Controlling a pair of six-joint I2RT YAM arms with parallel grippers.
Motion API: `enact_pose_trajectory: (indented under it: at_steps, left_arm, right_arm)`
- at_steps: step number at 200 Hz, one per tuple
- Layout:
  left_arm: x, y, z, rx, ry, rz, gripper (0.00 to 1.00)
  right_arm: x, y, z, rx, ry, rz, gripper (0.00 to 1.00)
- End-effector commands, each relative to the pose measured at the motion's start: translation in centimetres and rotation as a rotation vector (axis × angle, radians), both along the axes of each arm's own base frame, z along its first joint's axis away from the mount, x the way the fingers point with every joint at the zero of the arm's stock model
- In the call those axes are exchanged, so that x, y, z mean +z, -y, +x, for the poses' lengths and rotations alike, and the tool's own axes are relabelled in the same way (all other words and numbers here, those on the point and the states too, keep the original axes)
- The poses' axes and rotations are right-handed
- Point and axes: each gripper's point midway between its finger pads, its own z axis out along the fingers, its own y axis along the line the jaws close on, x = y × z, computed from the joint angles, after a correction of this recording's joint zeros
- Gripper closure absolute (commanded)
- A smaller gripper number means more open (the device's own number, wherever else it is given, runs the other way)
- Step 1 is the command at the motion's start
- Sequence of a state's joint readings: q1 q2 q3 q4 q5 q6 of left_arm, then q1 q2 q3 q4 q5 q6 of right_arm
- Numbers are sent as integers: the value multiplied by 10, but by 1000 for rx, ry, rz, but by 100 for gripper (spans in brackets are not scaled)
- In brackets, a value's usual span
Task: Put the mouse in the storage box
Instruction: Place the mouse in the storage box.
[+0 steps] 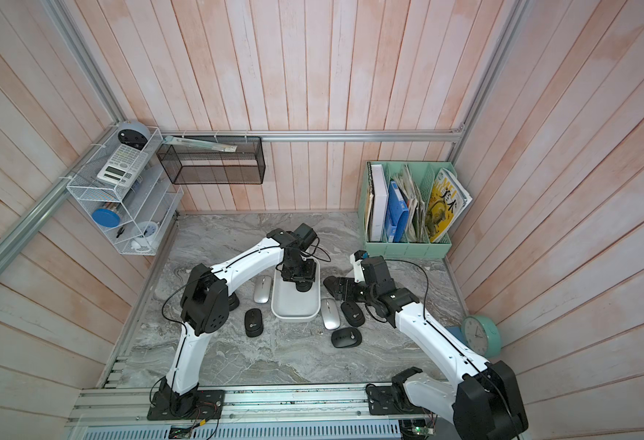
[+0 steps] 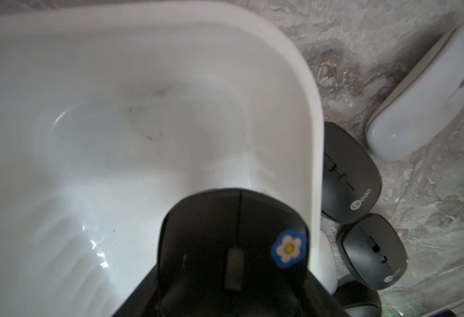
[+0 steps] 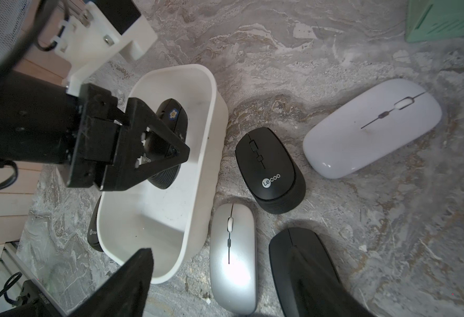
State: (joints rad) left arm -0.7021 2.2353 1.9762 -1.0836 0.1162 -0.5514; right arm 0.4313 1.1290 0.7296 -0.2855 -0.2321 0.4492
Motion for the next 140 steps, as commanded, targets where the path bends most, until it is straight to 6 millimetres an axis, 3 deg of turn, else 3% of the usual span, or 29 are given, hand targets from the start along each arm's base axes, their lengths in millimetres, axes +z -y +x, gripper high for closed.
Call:
enact_pose_trajectory:
  at_steps: [1, 140]
  left_arm:
    - [2, -7, 9, 38, 24, 54, 60]
    - [-39, -5, 16, 102, -11, 91, 58]
  right_arm:
    - [-4, 7, -3, -3, 2, -26, 16]
    - [-10, 4, -4, 7, -5, -18, 16]
